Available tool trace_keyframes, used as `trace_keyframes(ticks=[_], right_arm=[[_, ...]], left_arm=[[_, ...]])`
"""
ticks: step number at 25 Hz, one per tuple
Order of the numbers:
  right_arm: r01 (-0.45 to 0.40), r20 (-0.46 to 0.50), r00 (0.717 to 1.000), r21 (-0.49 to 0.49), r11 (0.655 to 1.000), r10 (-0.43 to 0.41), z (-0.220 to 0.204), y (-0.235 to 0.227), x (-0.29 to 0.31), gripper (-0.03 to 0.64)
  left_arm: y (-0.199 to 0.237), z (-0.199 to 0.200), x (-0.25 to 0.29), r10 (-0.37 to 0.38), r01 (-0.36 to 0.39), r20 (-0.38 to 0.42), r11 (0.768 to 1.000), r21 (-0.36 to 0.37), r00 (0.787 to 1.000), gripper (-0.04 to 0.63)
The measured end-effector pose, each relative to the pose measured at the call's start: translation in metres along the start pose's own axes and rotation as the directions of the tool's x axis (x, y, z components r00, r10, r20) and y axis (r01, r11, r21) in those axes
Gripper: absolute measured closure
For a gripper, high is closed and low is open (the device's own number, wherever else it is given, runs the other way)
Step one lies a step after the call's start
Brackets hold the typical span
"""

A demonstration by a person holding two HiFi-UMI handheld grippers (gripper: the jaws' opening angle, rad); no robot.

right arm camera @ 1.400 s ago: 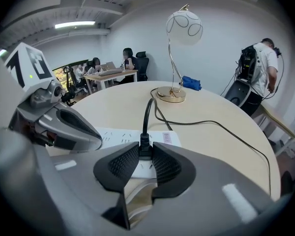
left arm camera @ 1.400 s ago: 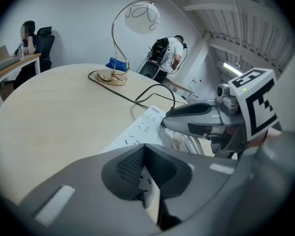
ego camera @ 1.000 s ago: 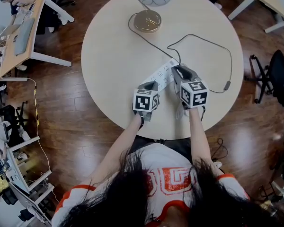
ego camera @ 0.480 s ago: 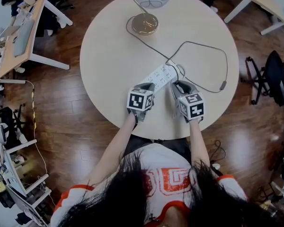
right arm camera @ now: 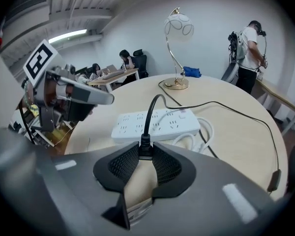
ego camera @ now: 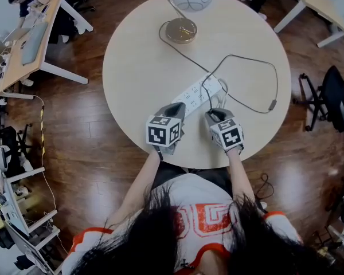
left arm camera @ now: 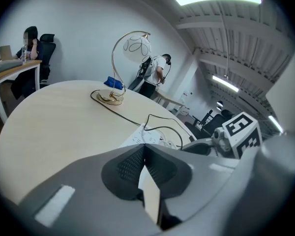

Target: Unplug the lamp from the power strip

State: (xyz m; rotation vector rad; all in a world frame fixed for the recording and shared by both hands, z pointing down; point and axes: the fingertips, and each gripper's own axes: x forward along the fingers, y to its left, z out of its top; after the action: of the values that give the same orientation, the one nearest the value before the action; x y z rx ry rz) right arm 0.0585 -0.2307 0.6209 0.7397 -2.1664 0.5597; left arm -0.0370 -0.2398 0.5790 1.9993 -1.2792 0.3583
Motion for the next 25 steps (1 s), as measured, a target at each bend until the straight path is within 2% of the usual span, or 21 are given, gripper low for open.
trace_keyframes(ticks=[5,10,13,16,19,22,25], right_arm=[[0.016,-0.131,0.991,-0.121,0.993,-0.032,-0.027,0.007,0.021,0.526],[0.049,-0.169,0.983,-0.159,0.986,-0.076,-0.034,0.002,0.026,0.525],[0.063,-0.145,0.986,-0.149,0.987,-0.085,-0.033,0.001,0.024,0.518],[0.061,-0.1,0.992,-0.112,0.992,-0.072,-0.03,0.004,0.022,0.444],[0.092,-0.054,0.994,-0.071,0.993,-0.096,-0.023,0.003,0.015,0.417],[0.129,0.013,0.992,-0.026,0.991,-0.129,-0.013,-0.002,0.002,0.427],[0.144,0.092,0.985,0.046,0.988,-0.148,0.0,-0.003,-0.014,0.474]], left_arm=[[-0.007,-0.006,-0.005,-0.016,0.016,-0.002,1.0,-0.005,1.0,0.595],[-0.007,-0.015,-0.009,-0.021,0.021,-0.012,1.0,-0.003,1.0,0.595],[-0.006,-0.016,-0.014,-0.022,0.022,-0.009,1.0,-0.001,1.0,0.595],[-0.003,-0.012,-0.019,-0.026,0.026,0.005,1.0,0.001,1.0,0.595],[-0.001,-0.009,-0.024,-0.028,0.028,0.013,1.0,0.004,1.0,0.595],[-0.001,-0.008,-0.029,-0.039,0.038,0.018,0.999,0.01,0.999,0.595],[-0.003,-0.007,-0.033,-0.057,0.057,0.016,0.998,0.022,0.998,0.595]])
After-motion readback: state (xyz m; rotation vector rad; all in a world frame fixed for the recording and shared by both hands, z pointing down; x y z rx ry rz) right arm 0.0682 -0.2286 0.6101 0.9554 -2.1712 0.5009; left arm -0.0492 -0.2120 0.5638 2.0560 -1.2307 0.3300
